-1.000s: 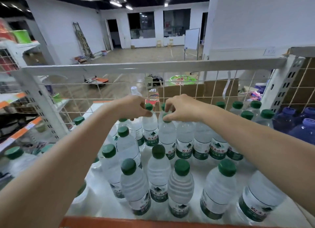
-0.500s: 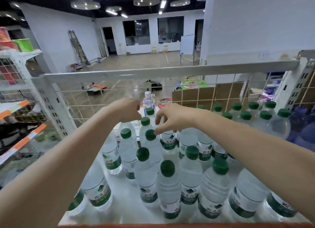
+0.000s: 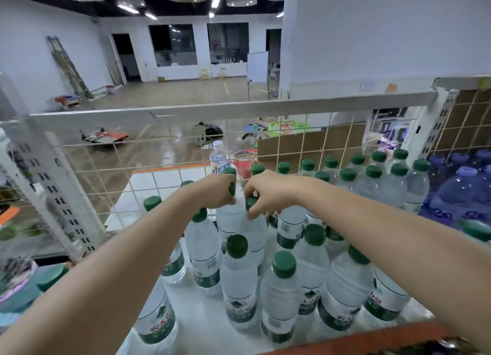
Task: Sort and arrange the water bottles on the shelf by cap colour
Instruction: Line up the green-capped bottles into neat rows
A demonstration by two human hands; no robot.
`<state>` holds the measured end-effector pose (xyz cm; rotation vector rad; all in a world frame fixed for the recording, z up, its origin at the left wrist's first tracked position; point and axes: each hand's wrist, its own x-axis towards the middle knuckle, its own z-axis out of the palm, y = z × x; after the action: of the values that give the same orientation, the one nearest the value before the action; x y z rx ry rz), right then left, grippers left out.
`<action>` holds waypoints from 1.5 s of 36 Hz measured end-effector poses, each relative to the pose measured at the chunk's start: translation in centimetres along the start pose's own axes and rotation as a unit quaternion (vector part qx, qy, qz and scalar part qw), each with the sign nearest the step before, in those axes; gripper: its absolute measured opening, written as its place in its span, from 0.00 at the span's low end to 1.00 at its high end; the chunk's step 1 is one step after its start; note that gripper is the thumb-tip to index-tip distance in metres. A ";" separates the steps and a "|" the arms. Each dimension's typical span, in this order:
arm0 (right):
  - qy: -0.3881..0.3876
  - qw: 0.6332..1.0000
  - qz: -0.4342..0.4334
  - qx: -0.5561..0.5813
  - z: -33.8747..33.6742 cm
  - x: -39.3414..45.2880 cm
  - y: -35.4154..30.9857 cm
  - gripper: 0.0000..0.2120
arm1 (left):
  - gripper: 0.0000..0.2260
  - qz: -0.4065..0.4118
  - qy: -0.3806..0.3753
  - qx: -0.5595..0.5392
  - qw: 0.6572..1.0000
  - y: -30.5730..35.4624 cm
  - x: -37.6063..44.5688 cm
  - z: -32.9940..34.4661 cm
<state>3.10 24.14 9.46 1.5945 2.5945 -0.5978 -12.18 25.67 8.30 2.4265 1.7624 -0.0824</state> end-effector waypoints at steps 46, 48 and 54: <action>0.057 0.991 0.019 -0.121 -1.7 3.0 4.2 0.14 | 0.18 -0.045 -0.002 -0.103 0.994 1.0 0.9 0.2; 0.054 0.990 0.019 -0.128 -1.7 2.8 4.1 0.16 | 0.22 -0.053 -0.010 -0.107 0.993 0.8 0.6 0.0; 0.123 0.987 -0.009 -0.100 -2.1 2.5 2.7 0.18 | 0.23 -0.075 0.038 -0.105 0.991 -0.8 -1.1 -1.9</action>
<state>4.61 28.03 9.97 1.6757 2.7359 -0.1400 -13.39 25.16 10.29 2.1755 1.8783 0.1725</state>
